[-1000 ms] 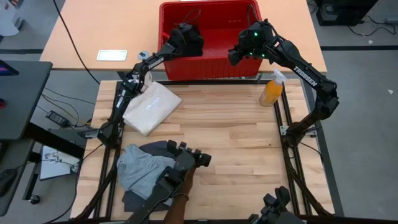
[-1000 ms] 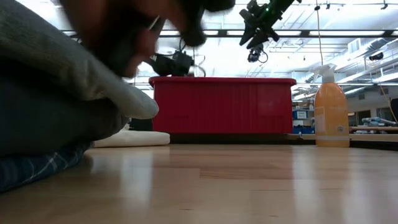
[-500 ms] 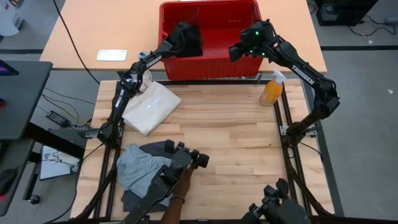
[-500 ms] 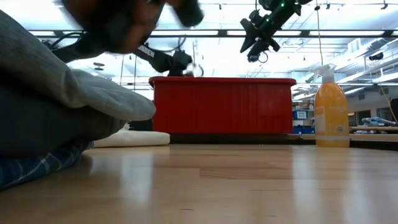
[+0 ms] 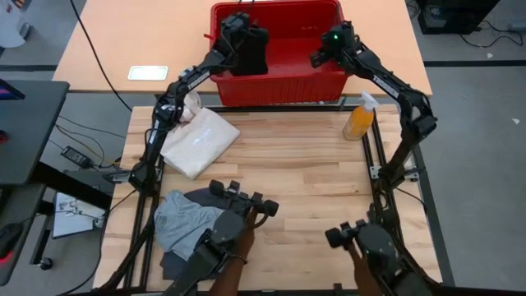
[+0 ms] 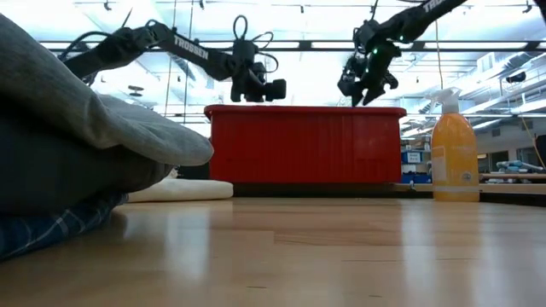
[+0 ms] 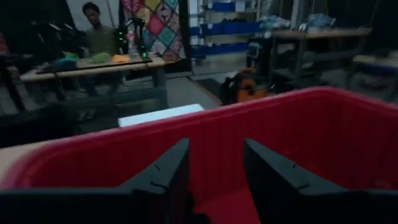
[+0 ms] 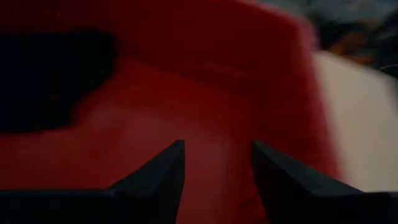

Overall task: Fold Laundry from Bin
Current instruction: Remove the black t-shirt from the red organizer bin and put it on the pile of clothes on the table

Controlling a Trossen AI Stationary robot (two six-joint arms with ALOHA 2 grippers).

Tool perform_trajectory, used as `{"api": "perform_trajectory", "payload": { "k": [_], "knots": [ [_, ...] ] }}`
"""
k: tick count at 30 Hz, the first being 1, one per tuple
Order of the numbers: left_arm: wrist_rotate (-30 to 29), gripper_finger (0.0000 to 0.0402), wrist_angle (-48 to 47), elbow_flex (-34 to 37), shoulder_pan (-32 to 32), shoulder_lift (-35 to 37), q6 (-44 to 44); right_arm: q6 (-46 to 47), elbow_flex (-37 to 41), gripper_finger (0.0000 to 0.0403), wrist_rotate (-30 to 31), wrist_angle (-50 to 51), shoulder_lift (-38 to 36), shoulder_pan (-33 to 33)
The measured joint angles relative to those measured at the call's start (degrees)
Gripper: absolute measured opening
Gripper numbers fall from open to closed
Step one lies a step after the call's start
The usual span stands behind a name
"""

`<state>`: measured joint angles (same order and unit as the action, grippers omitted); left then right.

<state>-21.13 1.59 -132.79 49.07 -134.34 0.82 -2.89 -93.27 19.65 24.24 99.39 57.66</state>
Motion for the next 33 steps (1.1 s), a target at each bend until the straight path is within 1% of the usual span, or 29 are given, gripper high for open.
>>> {"api": "perform_trajectory", "payload": {
  "k": [3,7,12,14,16,18,19,23,26,33],
  "knots": [
    [-2.0,0.015,-2.3,0.0,-0.2,1.5,2.2,-7.1,-0.1,0.019,3.9,-4.2,2.1,0.4],
    [-2.5,0.015,-4.9,0.0,0.0,2.3,3.5,-17.0,-0.1,0.019,7.2,-5.1,6.3,0.3],
    [-2.7,0.015,-7.4,0.0,0.3,2.2,3.4,-24.0,-0.1,0.019,9.7,-2.0,10.2,-0.4],
    [-2.7,0.015,-7.8,0.0,0.3,2.2,3.4,-24.8,-0.1,0.019,9.3,2.8,10.3,-1.0],
    [-2.7,0.015,-8.2,0.0,0.3,2.2,3.5,-24.6,-0.1,0.019,5.3,5.7,10.1,-1.8],
    [-2.4,0.015,-8.1,0.0,0.4,2.2,3.5,-23.9,-0.1,0.019,0.0,7.8,9.8,-2.5],
    [-1.3,0.015,-8.1,0.0,0.5,2.2,3.4,-23.9,-0.1,0.019,-1.7,8.1,9.6,-2.8],
    [6.7,0.015,-9.9,0.0,0.7,2.2,3.5,-24.1,-0.1,0.019,-6.8,8.6,8.8,-4.3],
    [10.0,0.015,-11.3,0.0,0.7,2.2,5.2,-24.3,-0.1,0.019,-11.1,8.9,8.5,-5.6],
    [10.9,0.015,-13.8,0.0,0.7,2.1,6.5,-24.3,-0.2,0.019,-23.2,9.1,8.2,-9.8]
  ]
}}
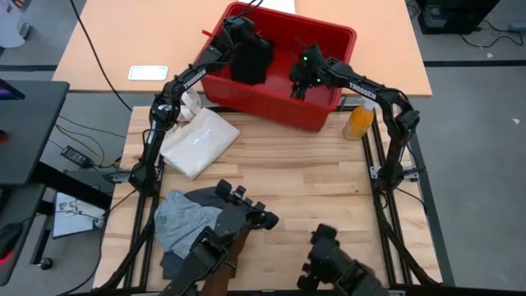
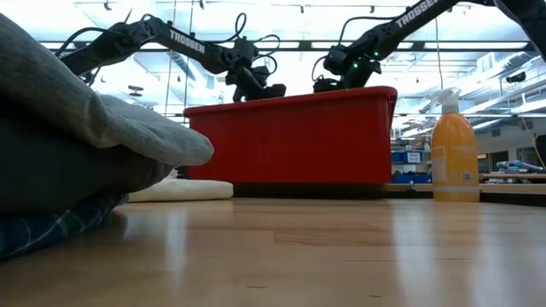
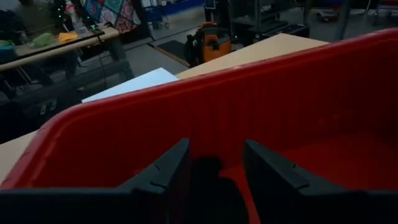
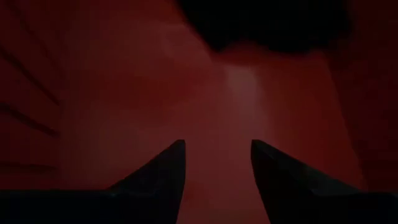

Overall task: Fold Laundry from Bin
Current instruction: Remove the black t-shirt from the red organizer bin and put it on the pile of clothes on the table

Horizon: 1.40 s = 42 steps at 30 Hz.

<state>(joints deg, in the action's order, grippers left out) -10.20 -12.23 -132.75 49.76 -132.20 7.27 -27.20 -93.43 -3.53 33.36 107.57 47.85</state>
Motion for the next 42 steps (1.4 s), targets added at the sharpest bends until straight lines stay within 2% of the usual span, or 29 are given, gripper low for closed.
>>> {"api": "perform_trajectory", "payload": {
  "k": [4,8,15,18,27,31,36,39,42],
  "knots": [
    [0.0,0.015,-0.2,0.0,0.1,0.0,0.0,-0.4,0.0,0.019,-3.8,-0.3,0.0,-2.8],
    [0.0,0.015,0.1,-0.1,0.0,-0.5,0.0,-0.9,0.0,0.019,-4.9,-1.1,-0.1,-4.7],
    [0.9,0.015,-1.7,-0.1,0.1,-3.9,-0.4,6.6,-2.1,0.019,7.6,-2.4,-1.9,-3.4],
    [2.4,0.015,-1.4,-0.1,0.1,-5.9,0.8,11.8,-3.5,0.019,9.3,-2.5,-3.4,-1.6],
    [2.4,0.015,-7.9,0.0,0.0,-10.7,4.4,24.4,-4.1,0.0189,-1.5,-4.3,-6.9,2.9],
    [2.0,0.015,-3.5,0.0,-0.8,-10.9,5.9,28.5,-4.1,0.0189,-5.7,-3.2,-7.0,3.3],
    [2.0,0.0154,8.8,-0.1,-2.7,-9.7,6.0,31.7,-4.1,0.0189,-7.8,-1.1,-7.0,2.4],
    [3.4,0.0174,10.2,-0.3,-3.4,-10.7,7.2,31.7,-4.1,0.0189,-7.9,0.1,-7.1,1.8],
    [5.9,0.0214,7.8,0.0,-3.4,-13.4,7.4,31.9,-4.1,0.0189,-8.0,0.7,-7.1,1.5]
  ]
}}
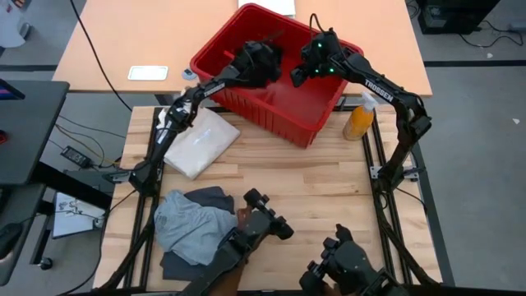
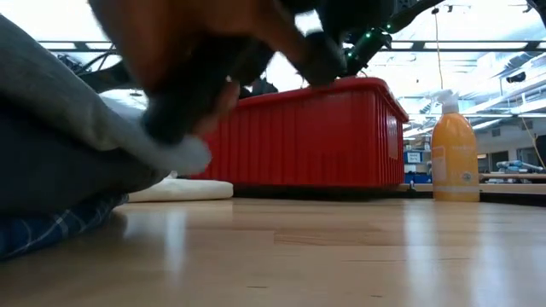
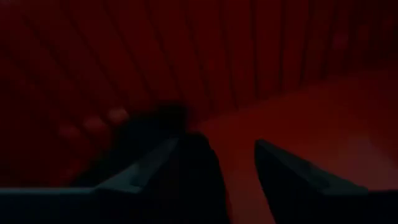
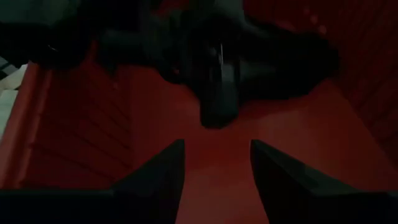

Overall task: Fold Laundry from Bin
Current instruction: Remove the black t-shirt from the red organizer bin and put it on the pile of clothes on the table

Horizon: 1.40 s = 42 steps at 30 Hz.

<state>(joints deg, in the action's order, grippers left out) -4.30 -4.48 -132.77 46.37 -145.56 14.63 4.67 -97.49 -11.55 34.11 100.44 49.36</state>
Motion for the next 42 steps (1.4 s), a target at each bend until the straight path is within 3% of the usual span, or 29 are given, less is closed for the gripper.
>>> {"api": "perform_trajectory", "payload": {
  "k": [8,15,22,31,42],
  "knots": [
    [-0.8,0.0319,0.6,0.0,0.1,-4.7,-0.4,1.3,0.0,0.0189,-0.6,1.4,-0.1,-0.9],
    [-8.9,0.0328,0.7,-0.2,0.2,-5.7,0.2,0.3,0.0,0.0189,-0.2,3.2,-1.7,-1.0],
    [-9.6,0.0262,-1.1,-0.2,0.4,-6.1,0.2,-0.3,0.0,0.0189,1.0,3.0,-3.6,-0.3],
    [-8.9,0.0044,-1.6,-0.1,0.4,-6.2,0.1,-0.7,0.0,0.0189,2.5,3.3,-4.2,0.0],
    [-8.1,0.0034,-0.4,0.3,0.1,-2.8,-2.7,-2.4,0.0,0.0189,2.8,3.4,-5.1,1.7]
  ]
}}
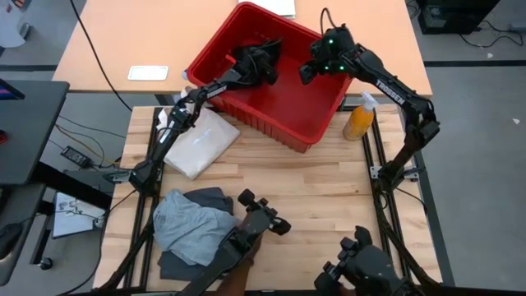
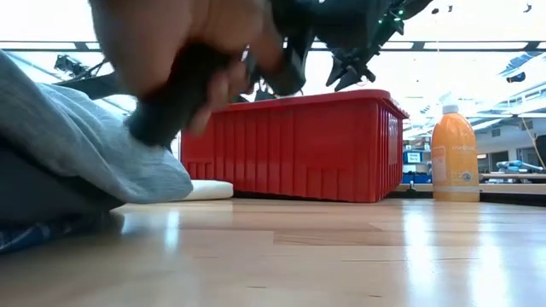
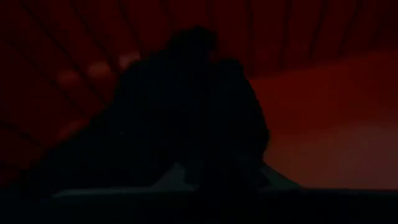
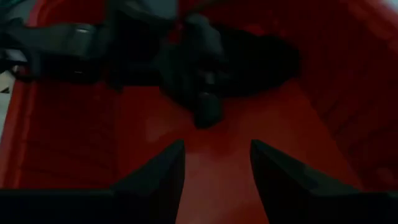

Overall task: Fold Laundry from Bin
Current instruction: Remove the black t-shirt from the red organizer bin and put it on the pile of clothes on the table

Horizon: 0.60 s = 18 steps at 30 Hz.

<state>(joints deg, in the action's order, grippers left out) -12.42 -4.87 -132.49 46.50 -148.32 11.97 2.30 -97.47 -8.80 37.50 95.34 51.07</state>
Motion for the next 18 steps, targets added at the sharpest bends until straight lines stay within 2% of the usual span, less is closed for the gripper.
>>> {"api": "perform_trajectory", "payload": {
  "k": [6,11,15,18],
  "knots": [
    [0.3,0.0034,0.3,-0.2,-0.9,6.0,-0.9,-0.9,0.0,0.0189,-3.1,-0.4,-1.9,3.9],
    [0.3,0.0034,-0.9,-0.2,-1.6,9.7,0.1,1.3,0.0,0.0189,-14.6,-0.4,-1.9,7.5],
    [0.0,0.0034,-6.0,-0.2,-2.0,14.4,5.5,-0.4,0.0,0.0189,-19.3,2.0,-1.9,7.9],
    [-0.4,0.0034,-11.0,-0.3,-2.6,17.4,9.1,-3.8,0.0,0.0189,-19.8,6.1,-2.0,7.7]
  ]
}}
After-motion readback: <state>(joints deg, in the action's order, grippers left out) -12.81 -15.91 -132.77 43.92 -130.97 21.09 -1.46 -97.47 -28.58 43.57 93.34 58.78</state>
